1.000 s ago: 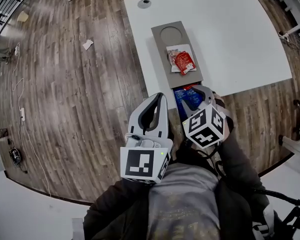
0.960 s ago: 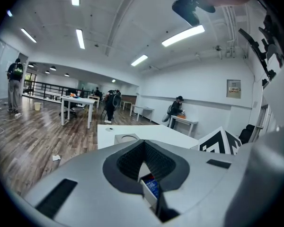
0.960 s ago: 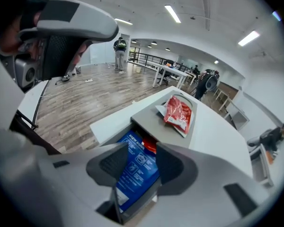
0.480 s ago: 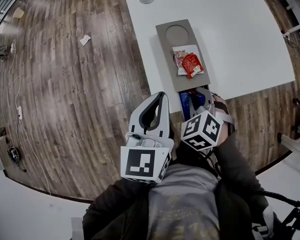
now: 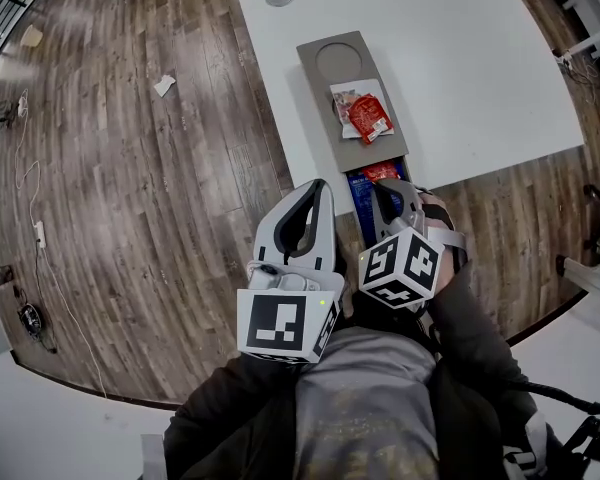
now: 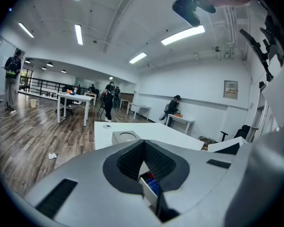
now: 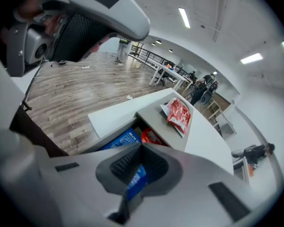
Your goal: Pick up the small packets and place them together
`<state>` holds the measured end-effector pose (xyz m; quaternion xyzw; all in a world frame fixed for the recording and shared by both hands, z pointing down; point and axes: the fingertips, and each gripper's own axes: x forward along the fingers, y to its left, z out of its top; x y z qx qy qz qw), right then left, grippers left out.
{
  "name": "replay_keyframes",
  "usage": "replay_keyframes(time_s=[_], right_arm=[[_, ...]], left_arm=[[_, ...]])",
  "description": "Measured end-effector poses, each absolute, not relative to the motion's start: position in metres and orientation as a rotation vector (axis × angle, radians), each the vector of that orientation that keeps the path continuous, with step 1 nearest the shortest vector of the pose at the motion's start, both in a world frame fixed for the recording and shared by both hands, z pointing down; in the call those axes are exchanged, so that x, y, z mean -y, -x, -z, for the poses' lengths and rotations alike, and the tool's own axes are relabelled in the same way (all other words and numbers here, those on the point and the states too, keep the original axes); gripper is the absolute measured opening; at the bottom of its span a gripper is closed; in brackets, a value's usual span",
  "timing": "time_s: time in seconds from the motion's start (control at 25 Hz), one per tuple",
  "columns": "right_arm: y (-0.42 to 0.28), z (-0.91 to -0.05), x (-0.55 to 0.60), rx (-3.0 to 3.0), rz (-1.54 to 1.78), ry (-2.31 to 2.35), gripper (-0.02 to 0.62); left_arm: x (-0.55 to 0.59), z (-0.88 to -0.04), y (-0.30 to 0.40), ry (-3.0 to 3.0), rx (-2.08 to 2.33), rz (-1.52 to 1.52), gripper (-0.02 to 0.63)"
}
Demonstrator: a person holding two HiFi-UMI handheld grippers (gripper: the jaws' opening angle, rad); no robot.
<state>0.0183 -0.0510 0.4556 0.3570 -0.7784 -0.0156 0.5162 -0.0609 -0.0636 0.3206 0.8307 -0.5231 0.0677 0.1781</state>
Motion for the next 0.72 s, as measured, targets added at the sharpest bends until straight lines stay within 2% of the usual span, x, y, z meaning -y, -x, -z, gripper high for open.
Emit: replay_keyframes(time_s=[0.72], right_arm=[[-0.046, -0.394, -0.028, 1.996, 0.112, -0.905, 0.006]], left_arm=[[-0.022, -0.282, 0.007, -2.434, 1.489, -0.139, 0.000]])
